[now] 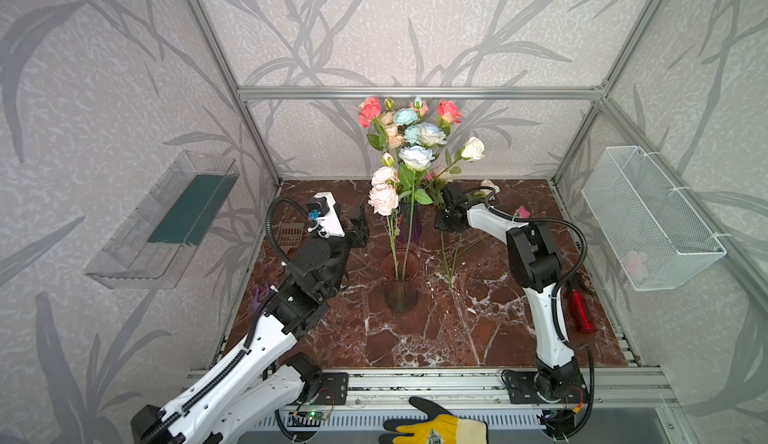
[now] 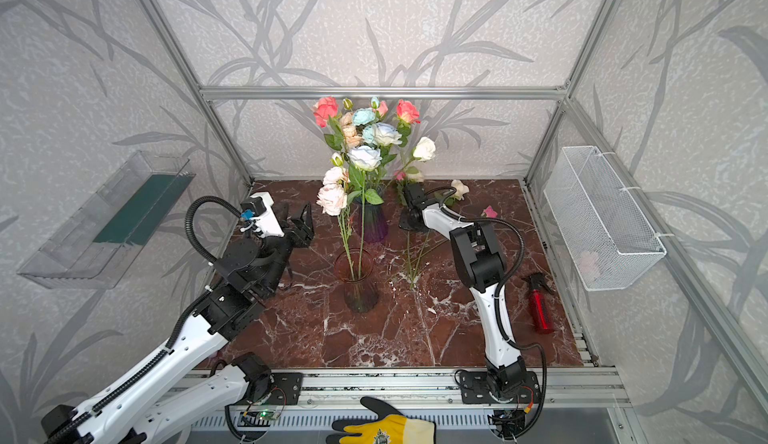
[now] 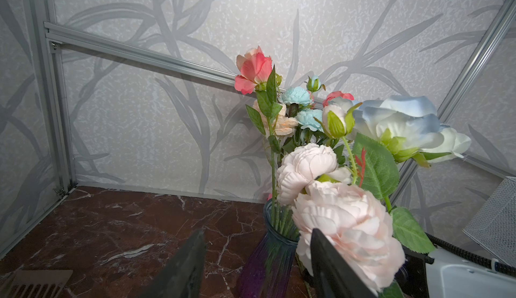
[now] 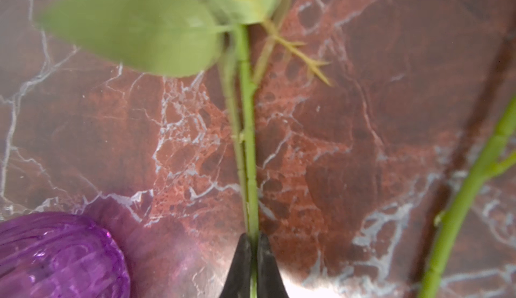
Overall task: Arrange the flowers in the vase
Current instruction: 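Grasp a white rose stem with the right gripper, then lift the white rose with the right gripper while the left gripper reaches toward it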
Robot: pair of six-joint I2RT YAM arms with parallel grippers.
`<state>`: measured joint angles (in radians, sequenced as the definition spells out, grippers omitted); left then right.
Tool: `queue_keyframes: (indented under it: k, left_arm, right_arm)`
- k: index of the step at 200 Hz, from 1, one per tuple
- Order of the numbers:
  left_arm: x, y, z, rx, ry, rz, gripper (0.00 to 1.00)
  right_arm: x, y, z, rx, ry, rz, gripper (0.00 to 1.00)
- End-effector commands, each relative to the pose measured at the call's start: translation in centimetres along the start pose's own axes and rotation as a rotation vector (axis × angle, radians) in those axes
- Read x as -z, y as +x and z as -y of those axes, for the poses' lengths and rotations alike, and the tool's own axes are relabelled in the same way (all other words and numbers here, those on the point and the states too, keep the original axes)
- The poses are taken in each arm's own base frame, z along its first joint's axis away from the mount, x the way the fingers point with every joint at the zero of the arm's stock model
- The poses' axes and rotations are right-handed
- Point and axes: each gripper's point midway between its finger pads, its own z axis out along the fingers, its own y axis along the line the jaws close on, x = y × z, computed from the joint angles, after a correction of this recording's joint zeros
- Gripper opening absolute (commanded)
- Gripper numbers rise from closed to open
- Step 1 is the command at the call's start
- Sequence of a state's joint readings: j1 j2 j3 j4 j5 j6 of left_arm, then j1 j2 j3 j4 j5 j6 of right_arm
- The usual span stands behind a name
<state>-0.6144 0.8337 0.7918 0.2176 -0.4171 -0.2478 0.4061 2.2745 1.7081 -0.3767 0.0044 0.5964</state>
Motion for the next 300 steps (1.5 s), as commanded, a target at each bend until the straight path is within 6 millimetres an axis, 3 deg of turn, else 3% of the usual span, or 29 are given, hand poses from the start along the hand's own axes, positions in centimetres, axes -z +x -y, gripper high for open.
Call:
queue_keyframes:
  k: [1,72,110,148,152,194,255,275,300]
  left_arm:
    - [0.1,-0.5,0.1,0.024,0.009,0.016,0.61]
    - [-0.1,-0.3,0.5,0.032,0.033,0.005,0.61]
    - [-0.2,0.0,1.3,0.042,0.076,-0.009,0.61]
    - [-0.1,0.2,3.5,0.047,0.197,-0.032,0.60]
    - [-0.1,0.2,3.8,0.050,0.214,-0.031,0.60]
    - [1.9,-0.9,7.6,0.043,0.464,0.014,0.58]
    - [4.9,-2.8,10.2,0.046,0.655,0.065,0.53]
    - [5.9,-2.2,12.7,0.035,0.785,0.006,0.53]
    - [6.7,0.5,16.0,0.013,0.927,-0.126,0.52]
  right_arm:
    - [2.0,-0.3,-0.2,-0.075,-0.045,0.022,0.03]
    - [6.8,-1.9,-1.4,-0.147,-0.177,0.132,0.00]
    - [9.2,-1.7,-0.5,-0.192,-0.235,0.190,0.00]
    - [12.8,-0.4,1.0,-0.213,-0.316,0.284,0.00]
    - [13.9,-0.6,0.9,-0.210,-0.333,0.310,0.00]
    - [18.7,1.1,2.6,-0.201,-0.389,0.447,0.00]
    - [28.0,2.7,4.5,-0.196,-0.527,0.739,0.00]
    - [31.0,3.3,4.9,-0.174,-0.563,0.828,0.00]
    - [34.1,4.1,4.8,-0.153,-0.613,0.910,0.00]
